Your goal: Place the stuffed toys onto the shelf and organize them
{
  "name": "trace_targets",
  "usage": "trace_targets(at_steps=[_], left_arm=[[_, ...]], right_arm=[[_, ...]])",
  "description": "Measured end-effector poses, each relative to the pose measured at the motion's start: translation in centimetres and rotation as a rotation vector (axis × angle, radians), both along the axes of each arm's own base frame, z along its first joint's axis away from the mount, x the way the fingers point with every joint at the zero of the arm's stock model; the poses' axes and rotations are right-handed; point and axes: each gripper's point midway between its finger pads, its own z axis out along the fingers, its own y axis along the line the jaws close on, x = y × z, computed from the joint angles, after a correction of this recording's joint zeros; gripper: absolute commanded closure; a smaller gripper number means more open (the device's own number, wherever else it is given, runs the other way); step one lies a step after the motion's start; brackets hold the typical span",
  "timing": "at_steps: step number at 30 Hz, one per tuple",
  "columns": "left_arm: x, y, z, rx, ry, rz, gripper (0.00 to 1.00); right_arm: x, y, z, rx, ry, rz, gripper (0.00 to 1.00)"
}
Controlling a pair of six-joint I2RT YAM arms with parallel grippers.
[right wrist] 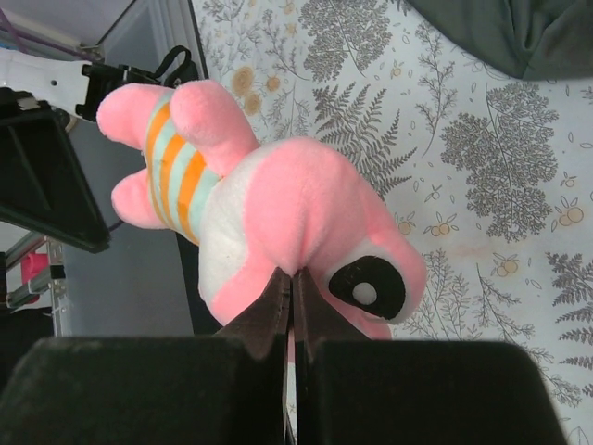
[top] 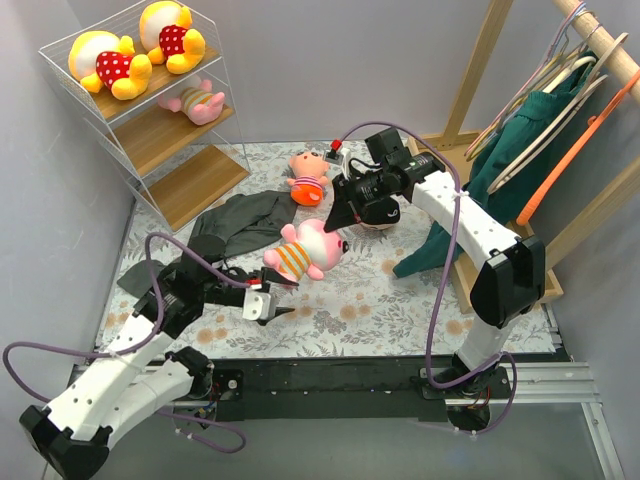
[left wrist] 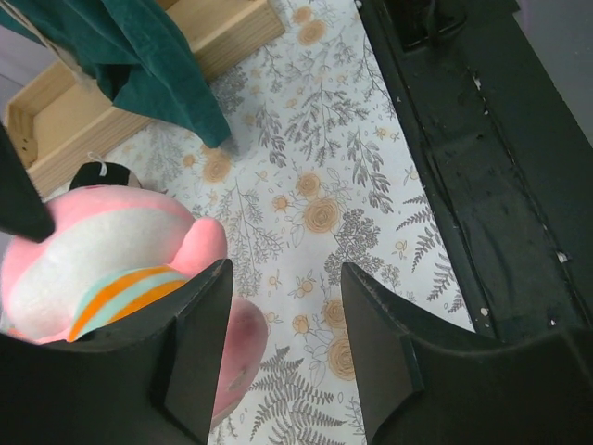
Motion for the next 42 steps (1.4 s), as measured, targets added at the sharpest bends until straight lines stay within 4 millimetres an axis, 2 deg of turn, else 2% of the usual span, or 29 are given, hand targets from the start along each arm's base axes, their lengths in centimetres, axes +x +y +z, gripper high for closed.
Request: trace_targets(at_steps=[6,13,16,20,27,30,31,32,35,36,39,40,42], left_arm=[[1.0,-0.6,-1.6,0.069,-0.028,0.014,0.48],[3.3,-0.4,-1.9,0.115,-0.125,0.080,0.46],[3.9,-0.3,-1.4,0.134,-0.145,0.095,0.46],[3.9,-0.2,-0.8,0.147,-0.163,0.096,0.48],[3.6,0.2,-1.7,0.191,-0.143,0.101,0.52],[3.5,0.3,-2.1,0.207,-0.134,0.100,0.72],[3.5,0.3,-2.2,0.211,-0.129,0.101,0.92],[3.5,0.2,-2.3,0.215,-0.129,0.100,1.00],[3.6,0.0,-2.6,0.226,-0.126,0.101,1.00],[3.7,0.0,-2.7,0.229,-0.123,0.102,1.00],[4.0,-0.2,-2.6,0.225,-0.113,0.123,1.00],[4.3,-0.3,-2.5,0.219,-0.109,0.136,1.00],[4.9,-0.4,-2.3,0.210,-0.092,0.179,1.00]], right_arm=[[-0.4,0.2,0.6,0.026,0.023,0.016,0.99],[-0.7,0.2,0.6,0.028,0.037,0.029,0.99],[-1.0,0.0,0.1,0.014,0.055,0.036,0.99],[-0.8,-0.2,-0.3,0.010,0.063,0.036,0.99],[-0.4,-0.5,-0.3,0.017,0.067,0.031,0.99],[-0.4,-0.6,-0.2,0.022,0.072,0.030,0.99],[-0.4,-0.7,-0.2,0.023,0.073,0.030,0.99],[-0.3,-0.7,-0.2,0.023,0.073,0.028,0.99],[-0.4,-0.8,-0.1,0.026,0.078,0.029,0.99],[-0.4,-0.7,-0.1,0.027,0.080,0.029,0.88],[-0.1,-0.7,-0.1,0.022,0.090,0.008,0.65],[0.1,-0.6,0.0,0.019,0.093,-0.009,0.60],[0.8,-0.4,0.3,0.016,0.091,-0.048,0.38]])
